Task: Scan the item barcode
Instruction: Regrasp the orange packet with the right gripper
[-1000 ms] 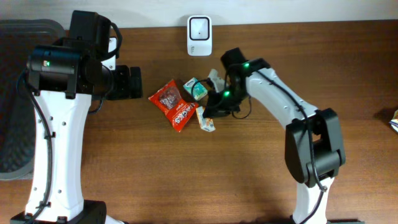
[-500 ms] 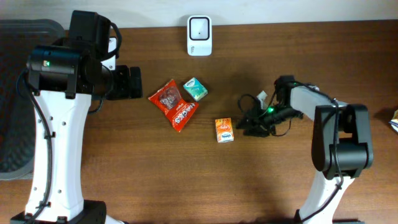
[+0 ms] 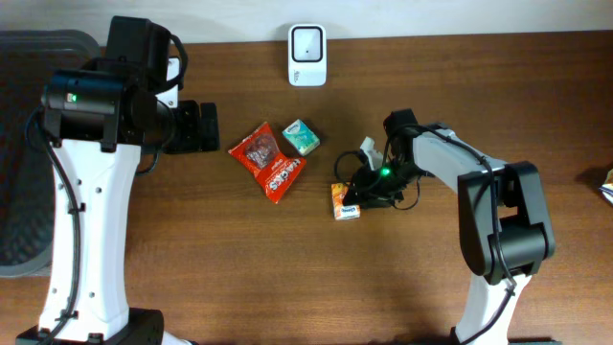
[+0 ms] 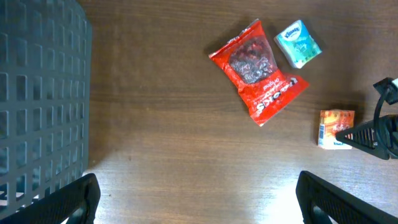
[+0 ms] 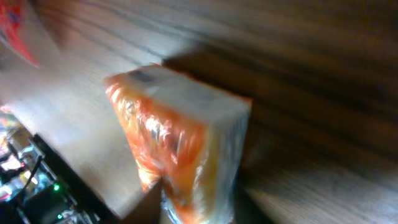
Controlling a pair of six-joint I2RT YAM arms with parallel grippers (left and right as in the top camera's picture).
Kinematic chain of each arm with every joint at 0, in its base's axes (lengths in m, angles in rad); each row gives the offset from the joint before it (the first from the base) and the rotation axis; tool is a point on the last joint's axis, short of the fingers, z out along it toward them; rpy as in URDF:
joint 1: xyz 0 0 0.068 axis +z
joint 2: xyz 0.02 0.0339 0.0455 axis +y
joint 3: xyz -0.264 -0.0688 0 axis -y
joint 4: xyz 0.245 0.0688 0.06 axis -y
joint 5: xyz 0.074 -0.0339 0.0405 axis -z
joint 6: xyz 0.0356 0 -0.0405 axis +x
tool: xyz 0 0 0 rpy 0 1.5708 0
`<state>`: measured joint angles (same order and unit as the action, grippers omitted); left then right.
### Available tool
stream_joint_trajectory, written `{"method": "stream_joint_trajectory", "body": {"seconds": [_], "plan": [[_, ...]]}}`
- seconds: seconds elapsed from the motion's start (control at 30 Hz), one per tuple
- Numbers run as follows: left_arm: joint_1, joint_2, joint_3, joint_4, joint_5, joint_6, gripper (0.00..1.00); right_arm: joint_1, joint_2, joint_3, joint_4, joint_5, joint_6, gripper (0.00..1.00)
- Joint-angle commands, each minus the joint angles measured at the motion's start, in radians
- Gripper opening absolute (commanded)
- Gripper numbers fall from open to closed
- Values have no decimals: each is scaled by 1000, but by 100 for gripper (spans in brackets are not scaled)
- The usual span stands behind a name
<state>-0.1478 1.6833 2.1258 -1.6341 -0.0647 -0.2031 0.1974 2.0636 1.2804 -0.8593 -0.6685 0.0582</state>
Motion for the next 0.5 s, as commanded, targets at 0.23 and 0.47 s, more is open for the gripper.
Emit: {"method": "stream_joint_trajectory", "body": {"seconds": [0.23,0.47], "plan": [[7,2,3,1,-11,-9,99,27,4,-19,11,-856,-226,4],[7,2,3,1,-11,-9,99,105,4,66,30,-617,-221,4]]}}
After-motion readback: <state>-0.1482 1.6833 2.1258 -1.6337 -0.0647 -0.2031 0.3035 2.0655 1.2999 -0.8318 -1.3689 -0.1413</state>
